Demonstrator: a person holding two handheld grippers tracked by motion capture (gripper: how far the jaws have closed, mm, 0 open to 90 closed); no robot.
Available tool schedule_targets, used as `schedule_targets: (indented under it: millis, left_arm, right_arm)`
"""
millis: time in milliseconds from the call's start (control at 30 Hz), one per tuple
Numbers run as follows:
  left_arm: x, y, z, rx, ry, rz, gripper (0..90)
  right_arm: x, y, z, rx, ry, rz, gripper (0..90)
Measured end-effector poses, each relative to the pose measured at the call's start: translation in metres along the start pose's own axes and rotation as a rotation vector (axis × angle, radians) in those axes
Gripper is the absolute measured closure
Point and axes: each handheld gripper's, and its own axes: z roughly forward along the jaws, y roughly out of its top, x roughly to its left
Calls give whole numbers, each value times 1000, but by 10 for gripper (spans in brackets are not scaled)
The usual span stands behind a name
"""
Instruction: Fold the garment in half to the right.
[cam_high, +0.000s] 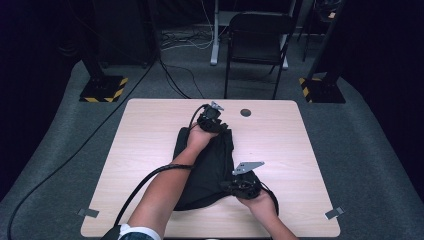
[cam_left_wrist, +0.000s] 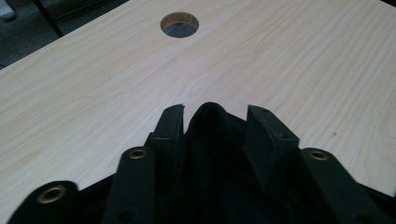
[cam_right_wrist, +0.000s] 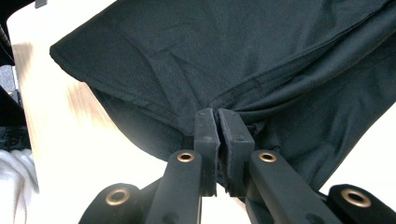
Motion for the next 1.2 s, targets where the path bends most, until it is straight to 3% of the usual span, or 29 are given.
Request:
schedule_targets:
  millis: [167,400,533,700,900,1200]
  left_arm:
    - [4,-2,-5,-16,-6,-26,439]
    - [6,-5,-19,-25,-14,-29,389]
    - [6,-5,-30,-13,5,1,369]
    - [8,-7,-46,-21,-5,1,352]
    - [9,-18,-60,-21,-23,11,337]
    - [11,-41,-64,-1,-23,11,334]
  right_arm:
    - [-1,-1,1,3,-1,0,864]
    - [-1,0,0,1,1,-3,849]
    - [-1,1,0,0,5,-6,845]
    - [-1,1,0,5,3,-9,833]
    - [-4,1,-2,3,5,-2,780]
    - [-8,3,-6,2,-3,-5,700]
